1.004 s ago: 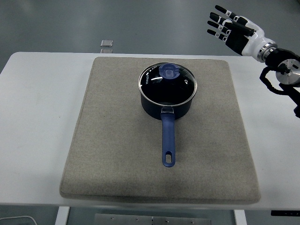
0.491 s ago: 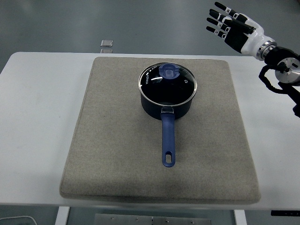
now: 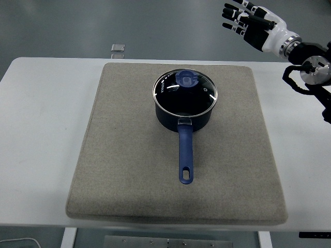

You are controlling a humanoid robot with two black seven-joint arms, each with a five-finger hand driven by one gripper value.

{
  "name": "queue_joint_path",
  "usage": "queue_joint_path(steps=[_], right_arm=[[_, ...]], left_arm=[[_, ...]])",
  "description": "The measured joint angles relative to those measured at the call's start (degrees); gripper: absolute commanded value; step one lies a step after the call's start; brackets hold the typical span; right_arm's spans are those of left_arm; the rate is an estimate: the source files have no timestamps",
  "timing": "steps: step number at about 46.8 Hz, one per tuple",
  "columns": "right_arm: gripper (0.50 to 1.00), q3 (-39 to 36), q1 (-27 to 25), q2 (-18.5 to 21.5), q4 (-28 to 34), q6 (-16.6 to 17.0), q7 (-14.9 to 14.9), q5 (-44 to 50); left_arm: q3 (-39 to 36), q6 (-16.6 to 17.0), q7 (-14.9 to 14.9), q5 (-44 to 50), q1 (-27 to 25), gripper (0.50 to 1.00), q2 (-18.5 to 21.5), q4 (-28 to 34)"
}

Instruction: Lift the pot lid and place it to the right of the pot.

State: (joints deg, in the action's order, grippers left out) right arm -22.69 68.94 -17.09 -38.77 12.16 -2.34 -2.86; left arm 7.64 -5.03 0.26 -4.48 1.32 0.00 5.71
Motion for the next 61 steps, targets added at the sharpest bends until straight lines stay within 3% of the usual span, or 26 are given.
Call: queue_joint_path(steps=[20,42,61], right_arm=[[0.928,8.11,7.15,0.30,-0.33,0.25,-0.08,8.33],[0.928,13.99,8.99,-0.65,-6.63,0.54,-1.66,22.51],[0.928,19.66,13.47,-3.62,-10.79,5.42,-1.81,36.51]], left_arm=[[0.00,0.01,0.00,0.00,0.00,1.000,0.00,0.02],[0.00,-0.02,0.00,0.00,-0.01,1.000,0.00,0.00],[0.00,0.01,0.00,0.00,0.01,1.000,0.00,0.00]])
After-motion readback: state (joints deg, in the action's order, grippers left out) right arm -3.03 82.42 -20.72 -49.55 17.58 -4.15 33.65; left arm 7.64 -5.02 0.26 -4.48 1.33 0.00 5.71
